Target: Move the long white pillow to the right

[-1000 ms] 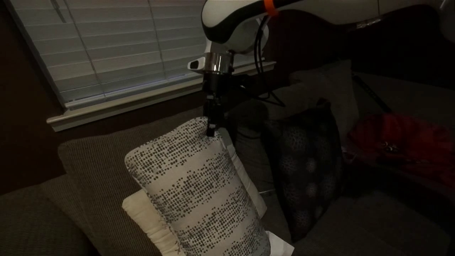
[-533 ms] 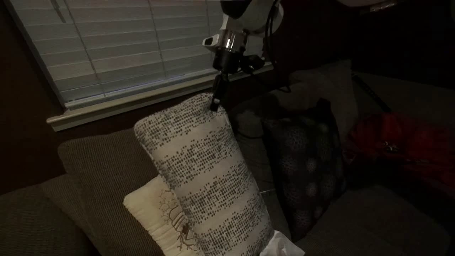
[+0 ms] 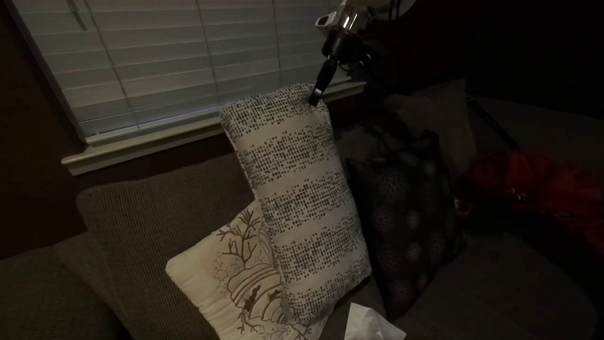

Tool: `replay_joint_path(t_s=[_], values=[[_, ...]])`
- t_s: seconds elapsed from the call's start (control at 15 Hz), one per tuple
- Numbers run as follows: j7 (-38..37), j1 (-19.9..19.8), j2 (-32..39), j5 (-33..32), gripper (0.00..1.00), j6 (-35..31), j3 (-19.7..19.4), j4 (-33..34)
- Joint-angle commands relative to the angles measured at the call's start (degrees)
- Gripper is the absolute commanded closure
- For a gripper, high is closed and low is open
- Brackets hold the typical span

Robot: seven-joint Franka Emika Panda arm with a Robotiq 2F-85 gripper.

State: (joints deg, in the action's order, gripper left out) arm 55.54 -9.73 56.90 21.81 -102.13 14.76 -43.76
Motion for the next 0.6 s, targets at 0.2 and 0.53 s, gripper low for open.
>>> replay_joint_path(t_s=[0.2,0.53], values=[[-4.70,-1.94,0.63,3.09,0.94,-1.00,0.82,3.87],[-9.56,-9.98,-2.16,4.97,0.94,0.56,0.43,3.62]])
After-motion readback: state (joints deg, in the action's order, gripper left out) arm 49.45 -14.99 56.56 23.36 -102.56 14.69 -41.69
